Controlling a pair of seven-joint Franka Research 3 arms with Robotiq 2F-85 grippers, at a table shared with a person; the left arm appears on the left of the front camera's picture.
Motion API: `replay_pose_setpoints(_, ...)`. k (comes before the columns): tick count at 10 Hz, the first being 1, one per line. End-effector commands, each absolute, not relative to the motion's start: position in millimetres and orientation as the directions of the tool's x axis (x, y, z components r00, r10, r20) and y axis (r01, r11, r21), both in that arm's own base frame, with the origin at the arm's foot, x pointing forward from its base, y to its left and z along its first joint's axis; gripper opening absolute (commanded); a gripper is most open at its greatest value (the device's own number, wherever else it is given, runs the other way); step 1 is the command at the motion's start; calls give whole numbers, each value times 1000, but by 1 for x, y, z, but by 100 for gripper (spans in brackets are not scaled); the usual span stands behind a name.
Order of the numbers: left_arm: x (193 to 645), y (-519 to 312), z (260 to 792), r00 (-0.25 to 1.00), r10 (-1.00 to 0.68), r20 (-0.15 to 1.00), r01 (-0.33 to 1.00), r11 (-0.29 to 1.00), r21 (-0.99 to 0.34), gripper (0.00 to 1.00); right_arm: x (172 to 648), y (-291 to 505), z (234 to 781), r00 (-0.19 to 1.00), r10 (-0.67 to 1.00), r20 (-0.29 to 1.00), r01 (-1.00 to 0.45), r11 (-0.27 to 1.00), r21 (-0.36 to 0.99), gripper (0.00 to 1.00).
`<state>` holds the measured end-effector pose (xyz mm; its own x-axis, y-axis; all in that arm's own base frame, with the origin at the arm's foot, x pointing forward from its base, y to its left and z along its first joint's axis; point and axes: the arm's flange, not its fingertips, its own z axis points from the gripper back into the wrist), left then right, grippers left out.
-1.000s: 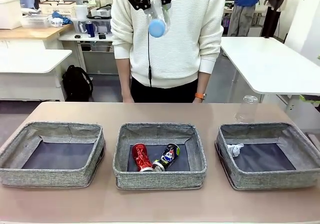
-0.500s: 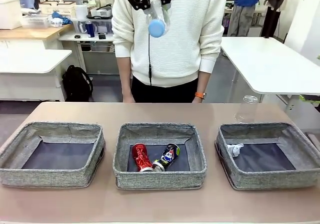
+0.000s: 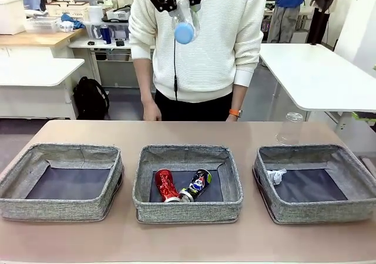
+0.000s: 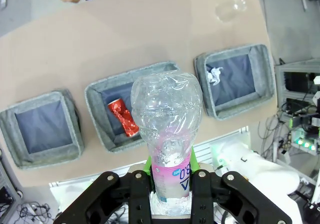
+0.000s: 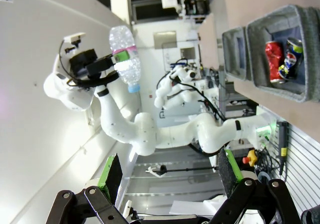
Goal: Sort the waste into the appropriate baskets.
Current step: Place the picked waste into the Fabric basket indicated by the person.
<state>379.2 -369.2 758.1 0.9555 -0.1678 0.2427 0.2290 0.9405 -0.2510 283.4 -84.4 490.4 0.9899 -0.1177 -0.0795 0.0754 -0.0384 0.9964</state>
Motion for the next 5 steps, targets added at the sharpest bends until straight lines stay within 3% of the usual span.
replay_pose_setpoints(1, 376, -365, 758, 957, -160, 242, 221, 942, -253, 23, 284, -84, 492, 991, -116, -62, 56, -52, 997, 100)
replay_pose_setpoints(5, 376, -365, 758, 957, -160, 242, 221, 942, -253, 23, 284, -84, 492, 991, -116, -62, 56, -52, 997, 100)
